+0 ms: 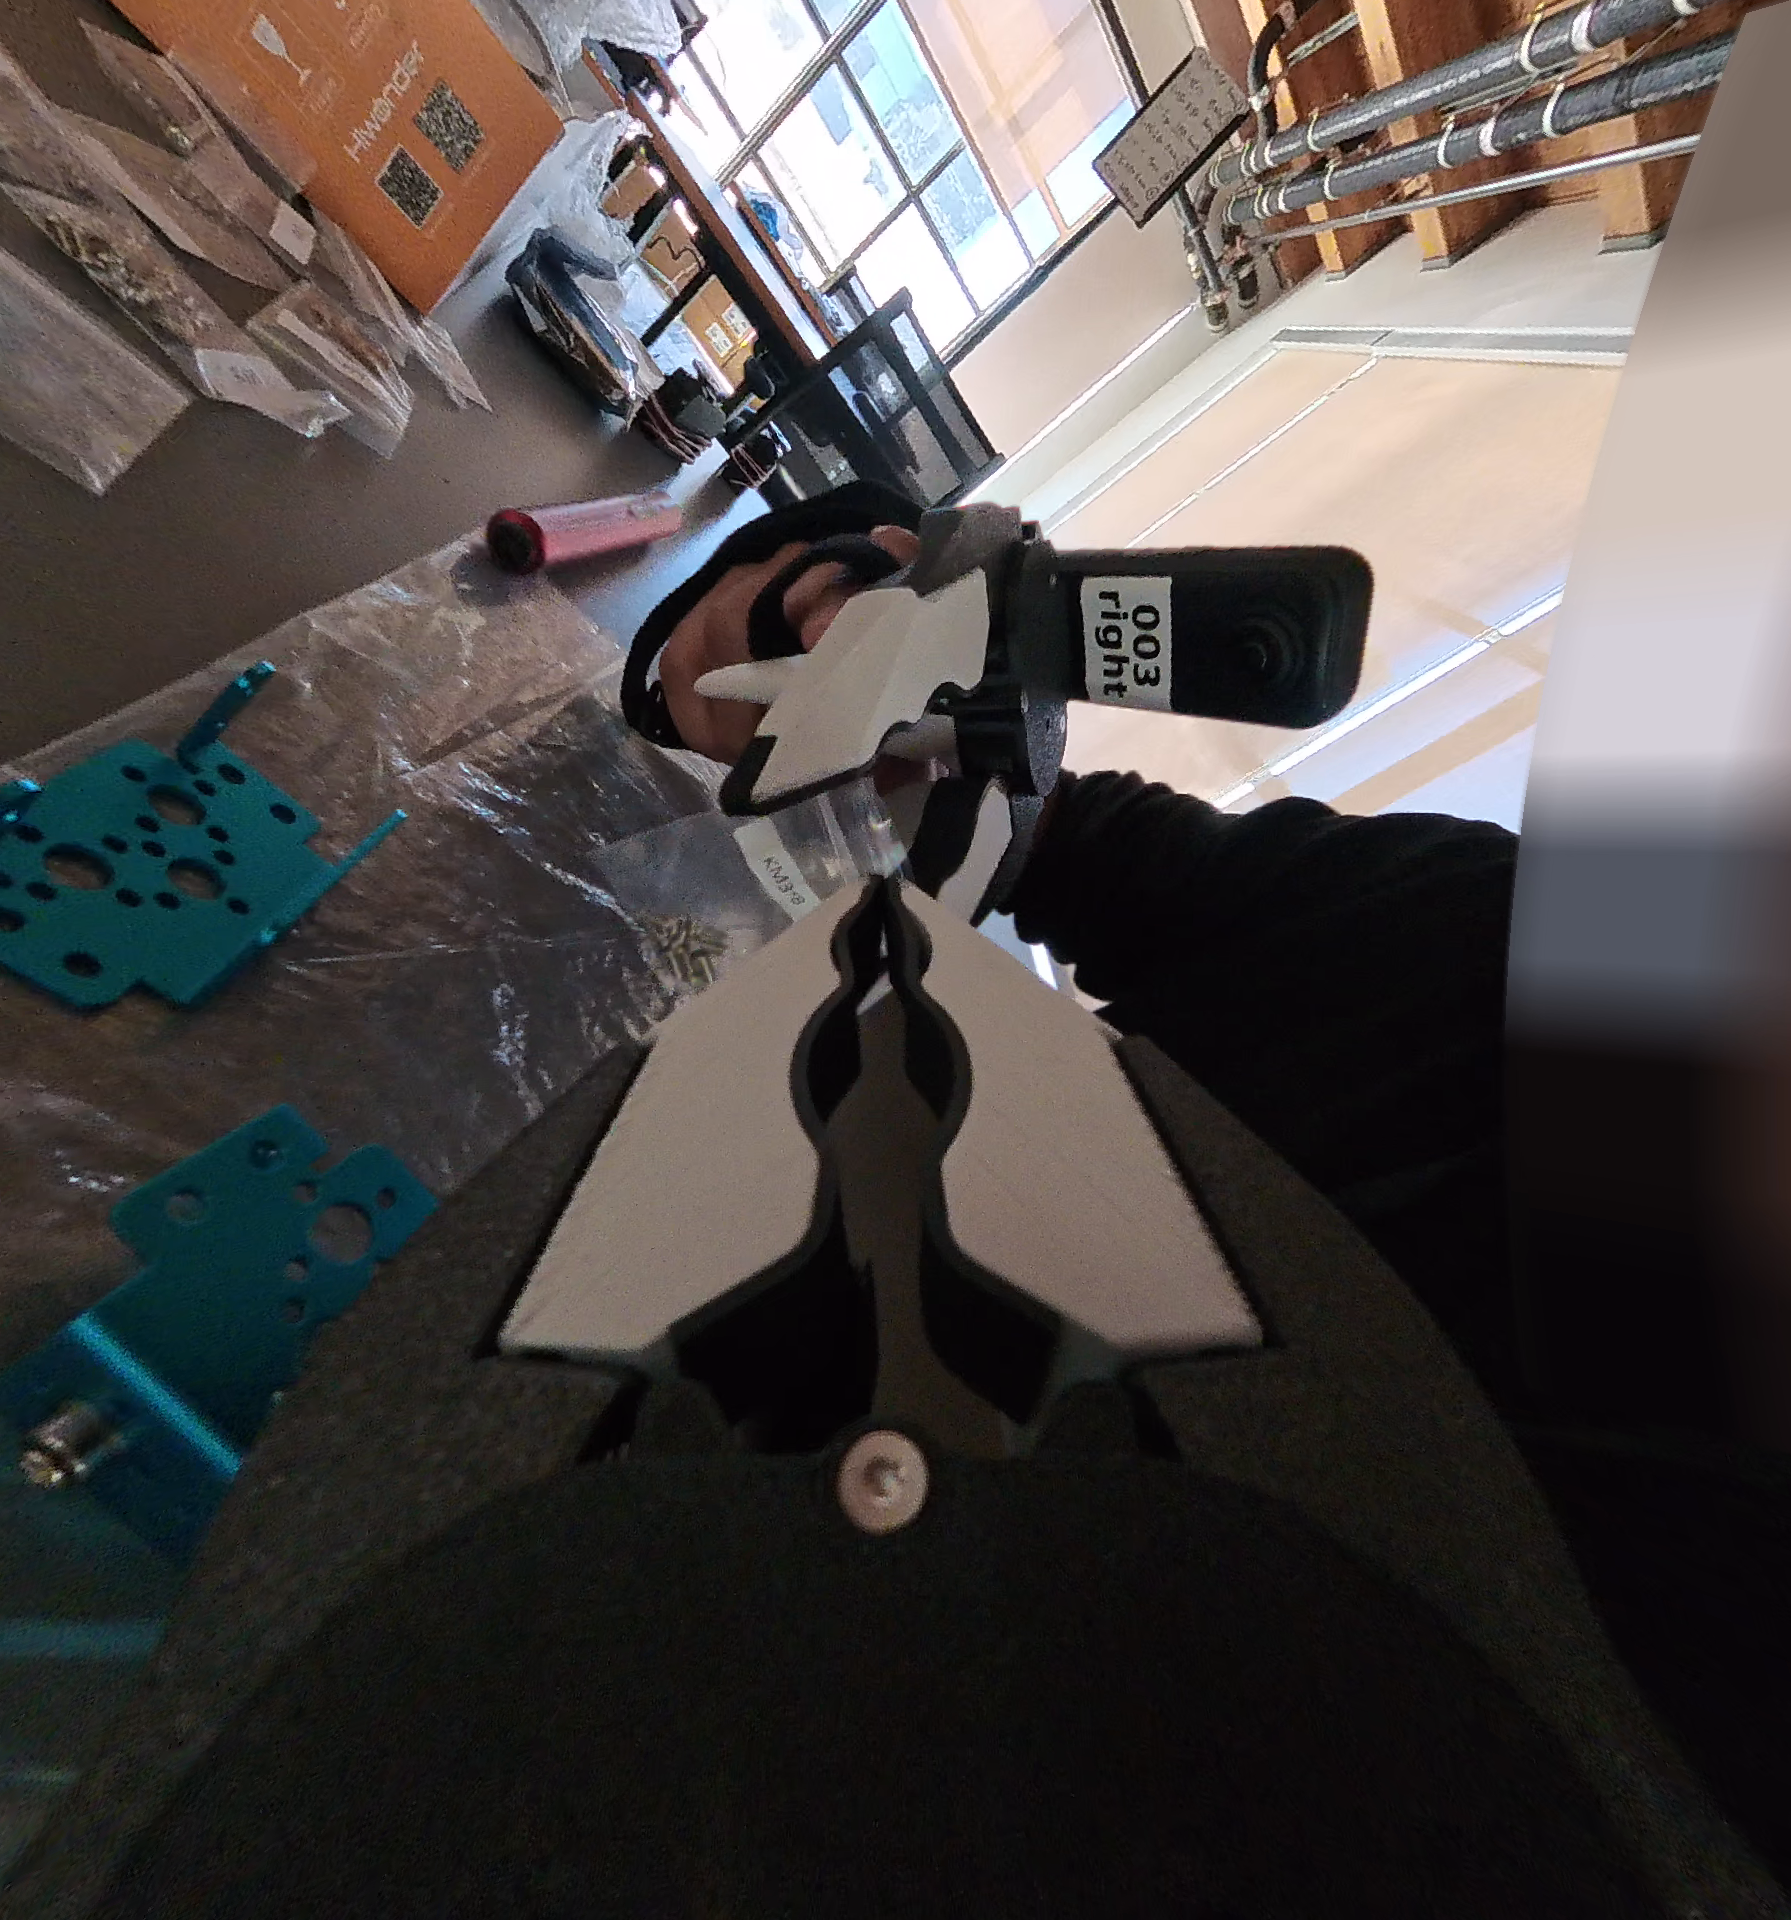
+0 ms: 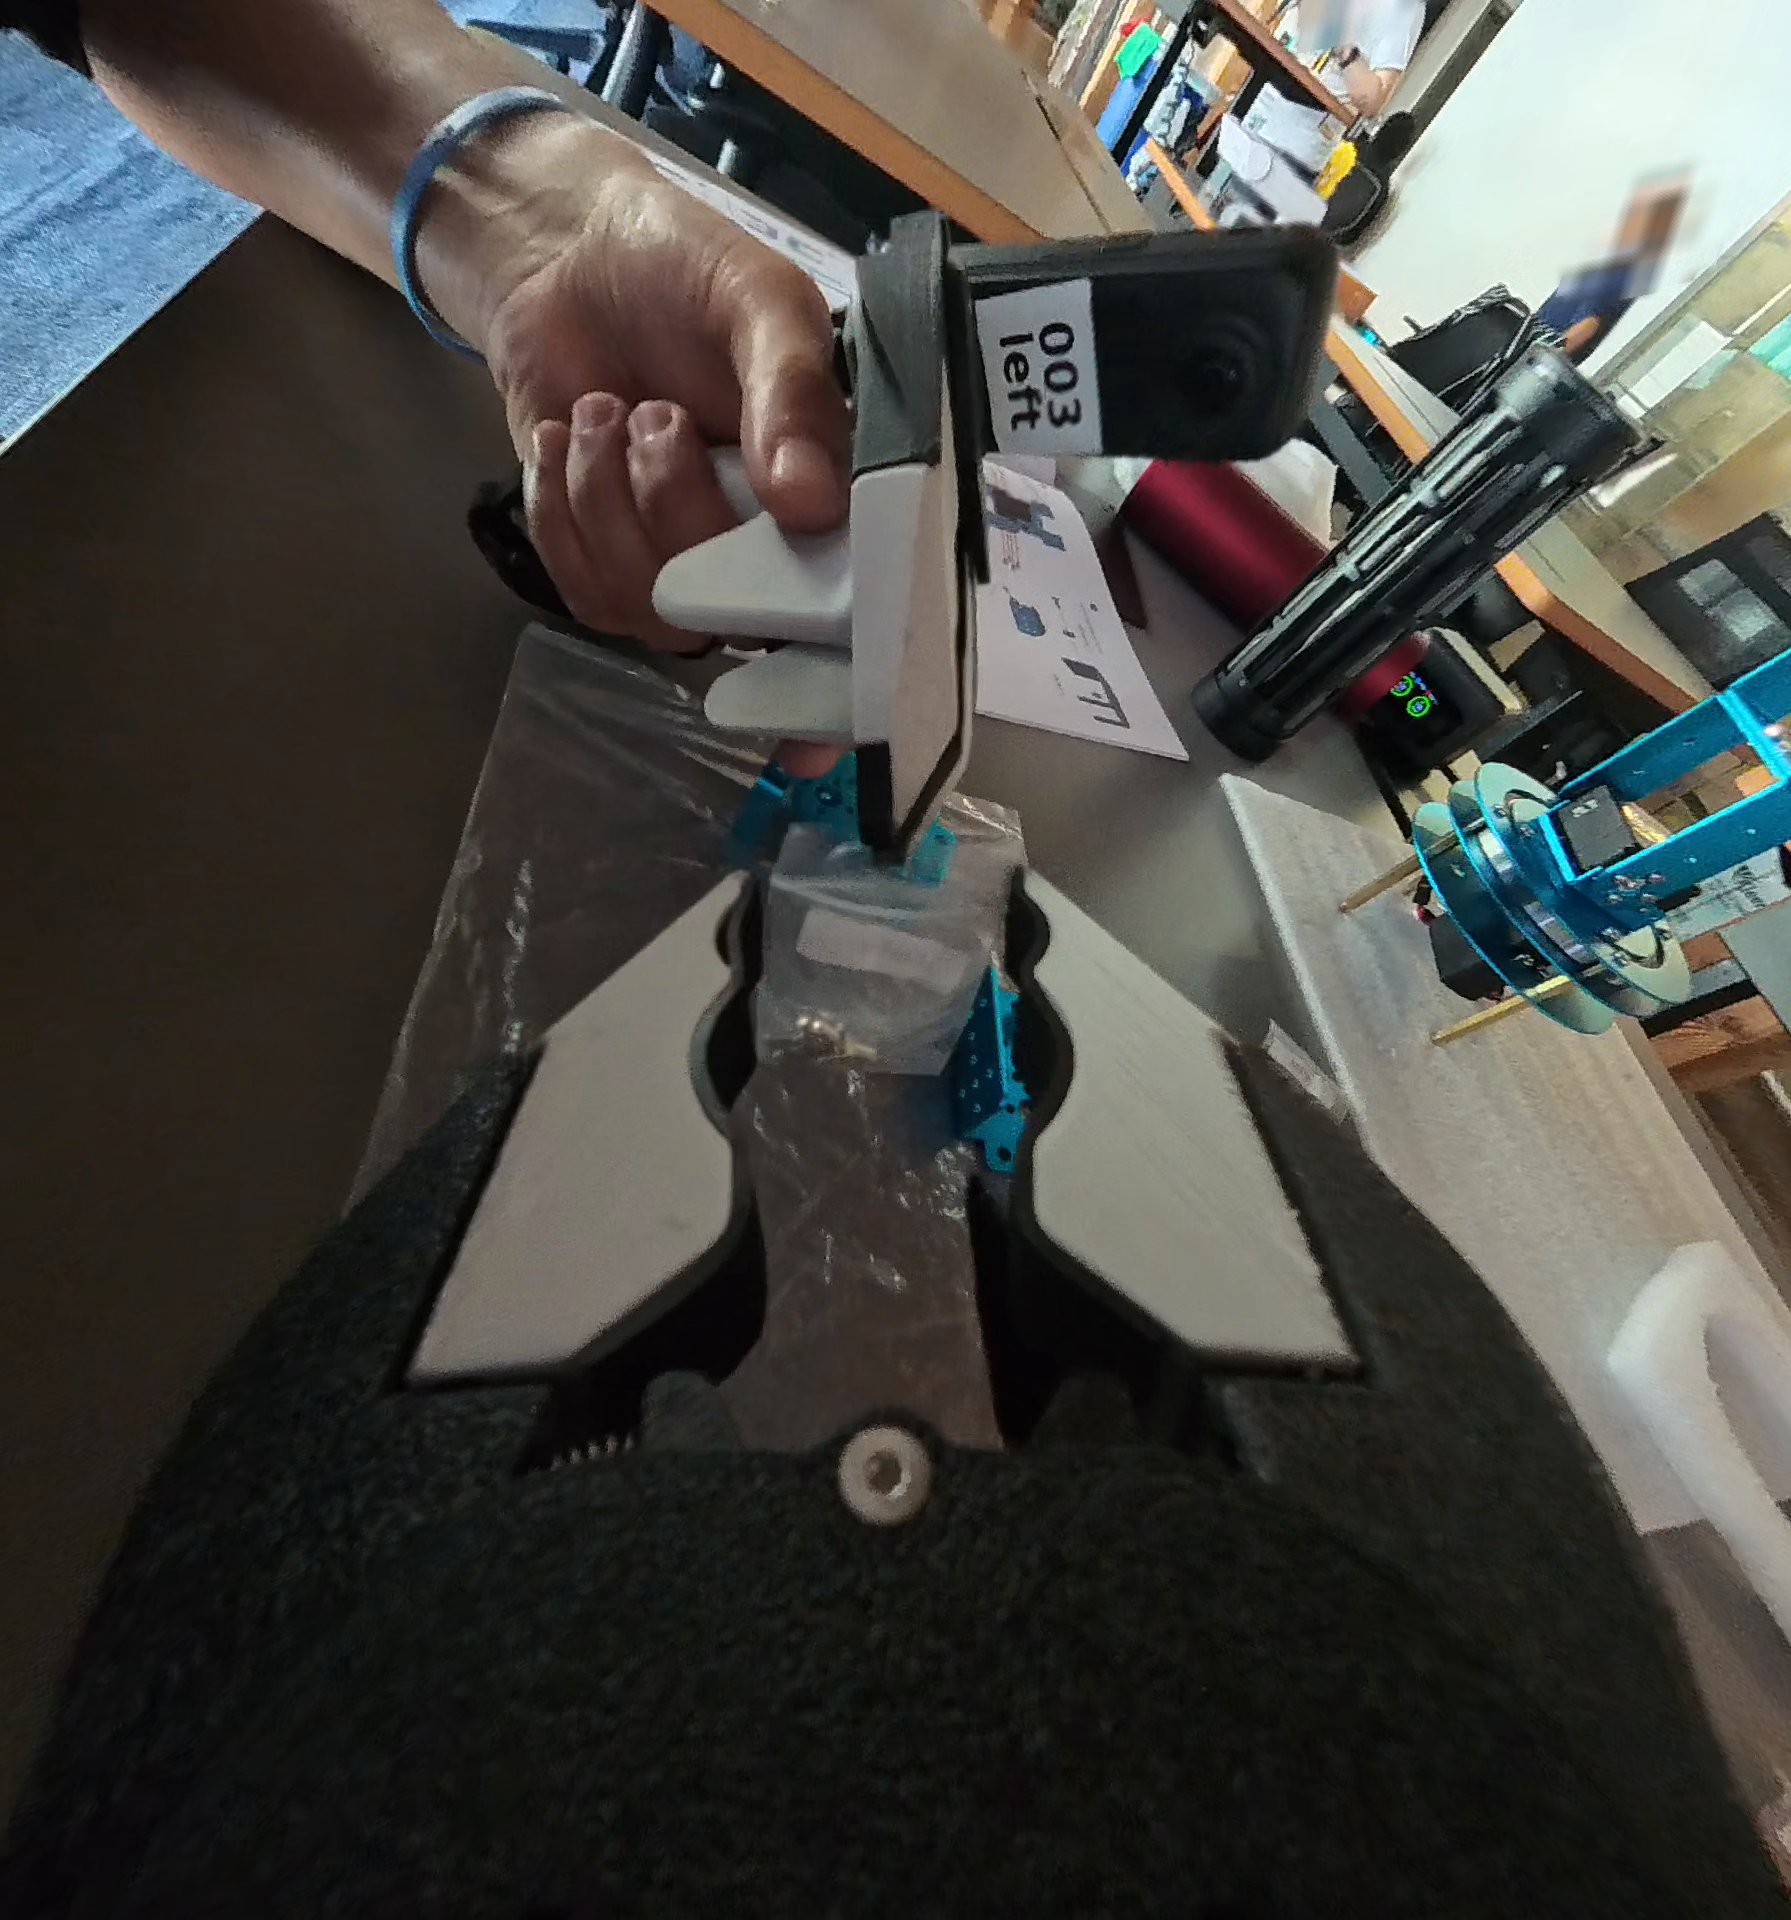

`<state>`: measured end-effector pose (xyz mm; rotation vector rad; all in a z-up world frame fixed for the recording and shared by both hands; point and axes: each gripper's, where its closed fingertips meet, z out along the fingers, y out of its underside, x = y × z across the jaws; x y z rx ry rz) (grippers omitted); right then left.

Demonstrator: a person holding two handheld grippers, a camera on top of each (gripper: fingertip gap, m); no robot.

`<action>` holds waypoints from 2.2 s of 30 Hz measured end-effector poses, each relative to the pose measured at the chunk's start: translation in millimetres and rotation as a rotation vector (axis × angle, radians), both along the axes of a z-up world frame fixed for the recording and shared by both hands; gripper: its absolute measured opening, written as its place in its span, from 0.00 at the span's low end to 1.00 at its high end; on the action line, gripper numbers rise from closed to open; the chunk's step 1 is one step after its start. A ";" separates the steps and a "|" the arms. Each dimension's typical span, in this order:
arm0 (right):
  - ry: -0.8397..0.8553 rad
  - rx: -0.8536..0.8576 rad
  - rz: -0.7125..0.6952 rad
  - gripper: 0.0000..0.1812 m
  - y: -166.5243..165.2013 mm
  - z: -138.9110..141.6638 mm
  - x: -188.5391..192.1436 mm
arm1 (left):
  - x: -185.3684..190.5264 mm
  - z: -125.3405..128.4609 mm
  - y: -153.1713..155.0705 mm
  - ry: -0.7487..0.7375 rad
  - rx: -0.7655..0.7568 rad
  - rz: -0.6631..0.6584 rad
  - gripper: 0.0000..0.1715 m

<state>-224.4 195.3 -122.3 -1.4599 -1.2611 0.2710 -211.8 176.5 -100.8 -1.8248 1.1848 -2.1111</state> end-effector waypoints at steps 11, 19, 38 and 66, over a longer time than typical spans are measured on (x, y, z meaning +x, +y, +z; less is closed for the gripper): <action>-0.051 -0.014 -0.060 0.20 7.6 -4.6 9.2 | 2.4 -17.0 17.3 0.073 0.371 0.102 0.03; -0.146 0.093 -0.088 0.19 6.0 -4.9 3.1 | 5.5 -20.5 14.1 0.088 0.395 0.103 0.02; 0.616 -0.729 0.360 0.10 -21.6 48.9 25.0 | -13.6 34.8 7.7 -0.190 0.227 -0.005 0.00; -0.191 0.054 -0.199 0.36 17.0 -6.5 0.4 | 8.1 -21.7 26.3 0.116 0.133 0.199 0.00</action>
